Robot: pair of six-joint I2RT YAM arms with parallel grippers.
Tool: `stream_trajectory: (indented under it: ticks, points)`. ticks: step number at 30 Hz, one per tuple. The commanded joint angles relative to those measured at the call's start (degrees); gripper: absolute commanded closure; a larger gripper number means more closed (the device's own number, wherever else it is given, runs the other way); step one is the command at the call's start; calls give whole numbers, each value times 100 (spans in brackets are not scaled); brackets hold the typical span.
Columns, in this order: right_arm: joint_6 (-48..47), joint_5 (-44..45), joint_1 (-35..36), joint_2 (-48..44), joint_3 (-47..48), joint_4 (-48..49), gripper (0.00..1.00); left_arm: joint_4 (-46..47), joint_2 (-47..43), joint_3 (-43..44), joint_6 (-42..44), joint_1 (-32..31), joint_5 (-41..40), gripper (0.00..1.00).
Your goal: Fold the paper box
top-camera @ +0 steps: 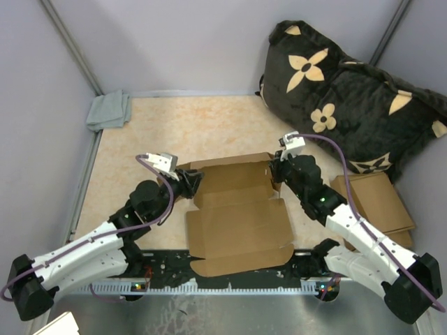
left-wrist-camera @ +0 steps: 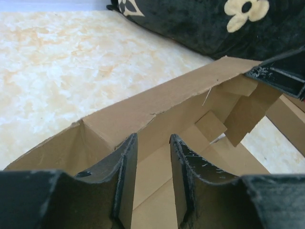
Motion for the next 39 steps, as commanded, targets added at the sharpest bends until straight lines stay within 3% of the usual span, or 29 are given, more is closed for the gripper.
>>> stream_trajectory:
  ticks: [1,13,21,25,32,39]
  points:
    - [-118,272,50,136,465,312,100,-59,103,-116,-147,-29,81,57]
    - [-90,175,66,199,405,191,100,-848,-614,-98,-97,-30,169,44]
    - [-125,212,84,250,327,194,100,185,-1013,88,-123,-32,1501,46]
    - [-116,126,94,284,321,170,100,673,-402,418,23,-30,1039,47]
    - [-125,66,112,392,341,140,100,156,1761,1929,367,-30,366,54]
    - [-78,8,121,588,401,147,100,390,2405,1750,414,-34,270,57]
